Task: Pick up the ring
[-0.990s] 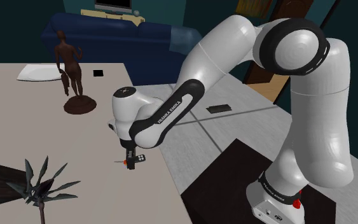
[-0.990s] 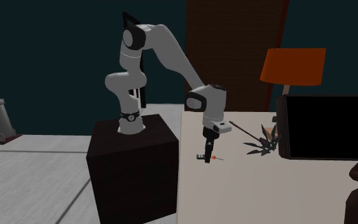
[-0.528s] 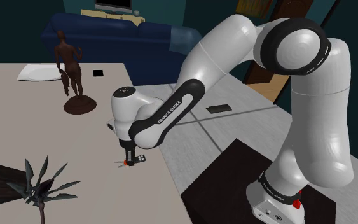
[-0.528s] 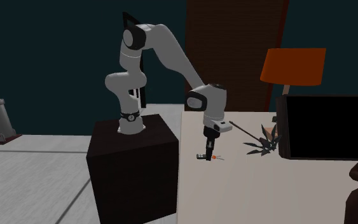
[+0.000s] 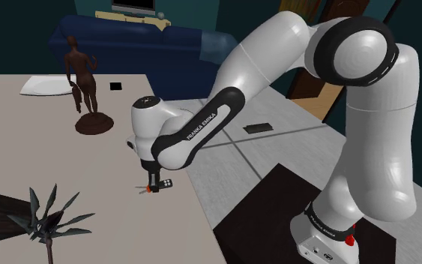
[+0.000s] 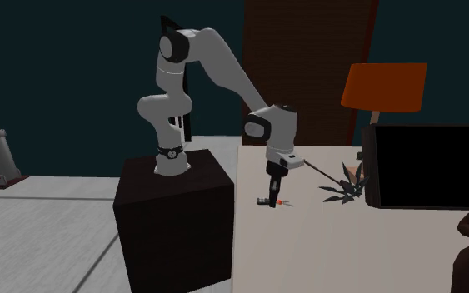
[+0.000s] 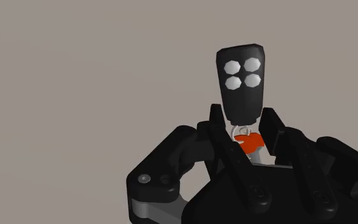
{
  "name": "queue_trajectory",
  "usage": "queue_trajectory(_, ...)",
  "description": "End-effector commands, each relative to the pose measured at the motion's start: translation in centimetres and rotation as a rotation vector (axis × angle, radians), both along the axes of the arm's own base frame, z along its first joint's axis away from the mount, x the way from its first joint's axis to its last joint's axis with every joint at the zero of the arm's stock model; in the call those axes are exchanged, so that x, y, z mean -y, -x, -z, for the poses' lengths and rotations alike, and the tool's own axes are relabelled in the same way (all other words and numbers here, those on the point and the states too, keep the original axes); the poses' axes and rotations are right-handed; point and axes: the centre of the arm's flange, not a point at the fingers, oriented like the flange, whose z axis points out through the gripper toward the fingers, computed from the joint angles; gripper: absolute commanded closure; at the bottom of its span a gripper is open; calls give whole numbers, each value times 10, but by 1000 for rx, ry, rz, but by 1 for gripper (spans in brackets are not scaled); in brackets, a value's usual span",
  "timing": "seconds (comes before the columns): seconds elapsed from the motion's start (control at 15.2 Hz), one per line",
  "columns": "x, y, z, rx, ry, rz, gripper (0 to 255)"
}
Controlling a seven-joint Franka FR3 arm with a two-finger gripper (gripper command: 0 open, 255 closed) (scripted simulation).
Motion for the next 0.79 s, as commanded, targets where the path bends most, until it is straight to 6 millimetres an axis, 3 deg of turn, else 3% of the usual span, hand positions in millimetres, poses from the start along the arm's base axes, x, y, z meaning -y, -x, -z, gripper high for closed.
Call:
queue_trajectory(0.0, 1, 0, -11, 0, 0, 0, 255)
queue_trajectory(0.59, 1, 0, -58, 0, 0, 0, 255)
queue_trajectory(0.73, 1, 0, -59, 0, 0, 0, 255)
